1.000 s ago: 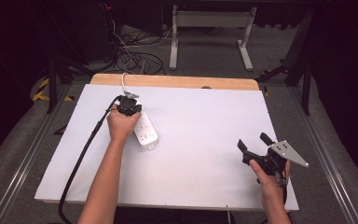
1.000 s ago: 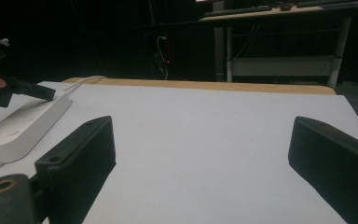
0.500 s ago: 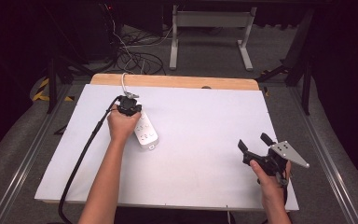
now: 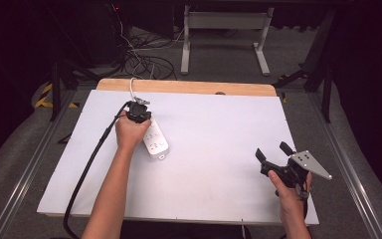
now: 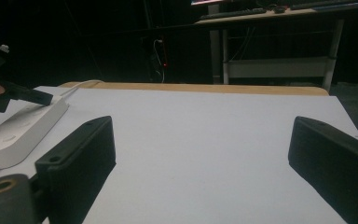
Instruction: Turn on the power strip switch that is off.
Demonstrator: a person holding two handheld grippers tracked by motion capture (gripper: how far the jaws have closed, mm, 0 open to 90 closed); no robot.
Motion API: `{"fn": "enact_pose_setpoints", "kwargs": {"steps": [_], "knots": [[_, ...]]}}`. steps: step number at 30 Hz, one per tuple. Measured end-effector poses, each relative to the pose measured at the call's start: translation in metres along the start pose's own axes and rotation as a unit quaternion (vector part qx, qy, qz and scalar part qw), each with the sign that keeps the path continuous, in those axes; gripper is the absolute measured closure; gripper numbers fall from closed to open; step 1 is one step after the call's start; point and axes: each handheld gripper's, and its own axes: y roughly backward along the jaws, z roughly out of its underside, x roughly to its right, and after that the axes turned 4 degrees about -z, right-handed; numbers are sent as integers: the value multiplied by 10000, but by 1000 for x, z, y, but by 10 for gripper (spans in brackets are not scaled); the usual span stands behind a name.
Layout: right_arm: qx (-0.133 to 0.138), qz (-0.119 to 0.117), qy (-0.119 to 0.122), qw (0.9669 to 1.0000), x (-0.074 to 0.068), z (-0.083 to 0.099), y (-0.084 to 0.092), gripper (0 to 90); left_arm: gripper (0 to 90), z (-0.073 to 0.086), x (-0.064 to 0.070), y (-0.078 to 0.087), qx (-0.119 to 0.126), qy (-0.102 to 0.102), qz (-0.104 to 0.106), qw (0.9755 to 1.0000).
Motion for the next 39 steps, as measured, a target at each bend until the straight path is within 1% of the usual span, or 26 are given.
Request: {"fn": "enact_pose_setpoints", "kwargs": {"steps": [2,4,7,8,11,15,18,21,27,29,32,34,36,37,39], "knots": [[-9,12,-18,10000,0,0,-1,80,900,0,-1,0,-2,54,32,10000],[-19,6,-21,10000,-1,0,-1,80,900,0,-2,0,-1,66,82,9999],[-43,-28,15,10000,-2,1,-3,80,900,-1,-2,0,7,-13,30,10000],[-57,-25,3,10000,-2,1,-3,80,900,0,-2,0,-15,25,64,10000],[-45,-27,12,10000,-2,1,-2,80,900,0,-2,0,17,-19,49,10000],[-55,-6,-9,10000,-1,1,-2,80,900,-1,-2,0,-2,-35,42,10000],[-56,-9,-11,10000,-1,1,-2,80,900,-1,-2,0,-18,5,78,10000],[-63,-12,-14,10000,-1,1,-2,80,900,-1,-2,0,-9,-47,40,10000],[-66,-10,-4,10000,-1,2,-2,80,900,0,-2,0,-1,20,76,10000],[-66,-11,-9,10000,-1,2,-2,80,900,0,-2,0,-3,22,78,10000],[-69,-15,-14,10000,-1,2,-2,80,900,0,-1,0,22,-30,62,10000],[-70,-19,-13,10000,-1,2,-3,81,900,0,-2,0,6,-13,65,10000],[-81,-25,-6,10000,-1,2,-3,82,900,0,-5,0,-13,34,155,9999],[-98,-25,-6,9999,-1,3,-4,82,900,0,-6,0,-6,26,190,9998],[-128,-20,0,9999,-1,4,-5,82,900,0,-6,1,-5,2,160,9999]]}}
